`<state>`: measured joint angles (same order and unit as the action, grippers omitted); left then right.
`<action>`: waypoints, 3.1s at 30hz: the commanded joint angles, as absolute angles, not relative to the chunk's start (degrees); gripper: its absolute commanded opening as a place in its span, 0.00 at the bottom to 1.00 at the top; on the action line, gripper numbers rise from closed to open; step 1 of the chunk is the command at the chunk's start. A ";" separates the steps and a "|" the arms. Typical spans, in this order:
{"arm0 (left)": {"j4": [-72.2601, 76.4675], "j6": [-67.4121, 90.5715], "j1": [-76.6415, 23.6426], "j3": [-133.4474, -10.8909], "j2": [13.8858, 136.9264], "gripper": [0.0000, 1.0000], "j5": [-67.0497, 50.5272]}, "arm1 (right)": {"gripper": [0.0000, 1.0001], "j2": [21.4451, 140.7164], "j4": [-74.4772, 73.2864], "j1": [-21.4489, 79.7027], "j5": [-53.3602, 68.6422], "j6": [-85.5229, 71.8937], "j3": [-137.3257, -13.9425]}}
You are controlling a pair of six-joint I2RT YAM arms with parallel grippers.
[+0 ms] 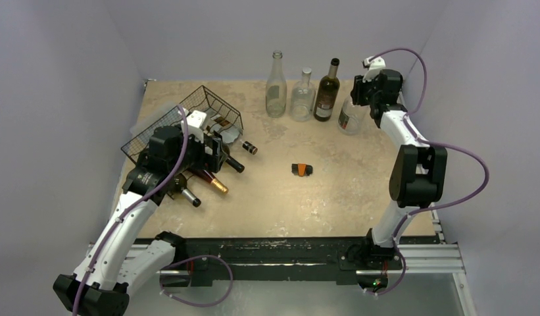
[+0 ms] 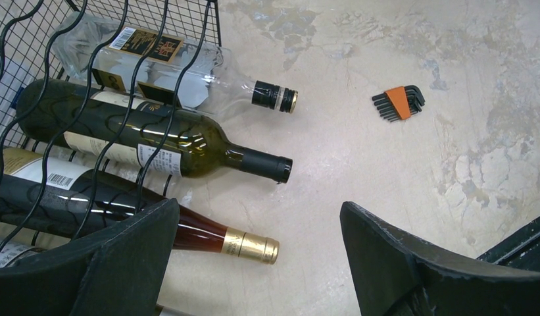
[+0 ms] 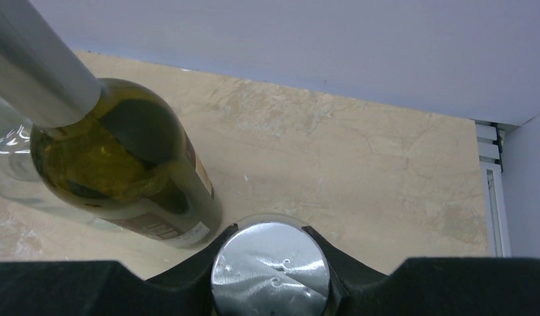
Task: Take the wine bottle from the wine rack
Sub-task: Place the wine bottle at the center of the board, then pick up the wine bottle from the wine rack.
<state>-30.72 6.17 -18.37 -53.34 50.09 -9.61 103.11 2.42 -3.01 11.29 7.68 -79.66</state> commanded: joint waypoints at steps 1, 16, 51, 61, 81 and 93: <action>-28.23 5.14 -17.69 -53.79 50.18 0.92 -10.30 | 0.05 101.86 13.52 -3.08 10.63 5.53 -84.57; -28.28 5.36 -17.53 -53.62 50.54 0.92 -10.28 | 0.73 93.20 14.70 -3.08 12.39 5.95 -76.62; -30.57 7.69 -17.49 -53.57 49.28 1.00 -14.56 | 0.99 39.43 -5.29 -10.65 44.71 13.69 -39.91; -30.85 6.10 -17.49 -53.59 49.67 0.99 -15.00 | 0.99 36.31 -5.60 -10.98 47.22 15.17 -39.12; -25.69 25.50 -17.49 -47.22 32.36 0.97 -15.73 | 0.99 34.28 -3.42 -10.93 47.91 14.04 -37.69; -27.64 36.48 -17.49 -44.17 33.15 1.00 -9.33 | 0.99 34.91 -2.77 -10.85 49.00 13.89 -37.21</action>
<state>-27.70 30.06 -18.00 -45.71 32.32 -13.58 34.87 -5.06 -10.90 47.64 14.55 -37.87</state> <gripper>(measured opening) 0.998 0.987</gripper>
